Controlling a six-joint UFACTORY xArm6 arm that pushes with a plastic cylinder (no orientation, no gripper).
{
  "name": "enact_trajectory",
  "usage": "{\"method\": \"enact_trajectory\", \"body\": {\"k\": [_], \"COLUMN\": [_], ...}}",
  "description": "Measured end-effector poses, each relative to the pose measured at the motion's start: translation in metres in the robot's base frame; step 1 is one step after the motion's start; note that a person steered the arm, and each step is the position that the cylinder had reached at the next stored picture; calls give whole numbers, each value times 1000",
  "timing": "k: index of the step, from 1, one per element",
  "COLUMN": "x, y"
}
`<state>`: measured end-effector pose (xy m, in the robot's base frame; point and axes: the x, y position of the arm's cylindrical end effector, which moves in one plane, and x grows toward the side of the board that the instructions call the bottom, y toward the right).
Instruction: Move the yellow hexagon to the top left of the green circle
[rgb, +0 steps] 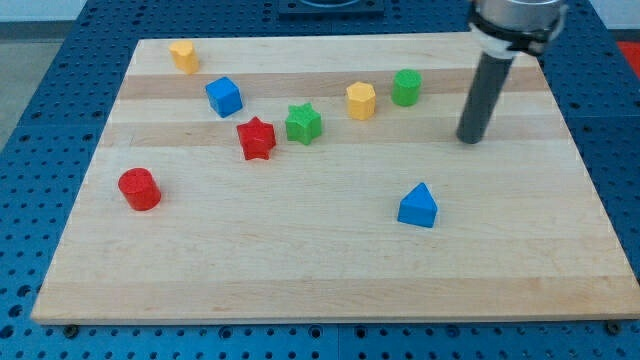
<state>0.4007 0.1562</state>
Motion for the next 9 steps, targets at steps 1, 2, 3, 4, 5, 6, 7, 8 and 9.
{"method": "enact_trajectory", "body": {"k": [1, 2, 3, 4, 5, 6, 7, 8, 9], "x": [-10, -26, -32, -40, -50, -65, -76, -89, -102], "y": [-33, -74, -106, -126, -143, -157, -158, -158, -158]}}
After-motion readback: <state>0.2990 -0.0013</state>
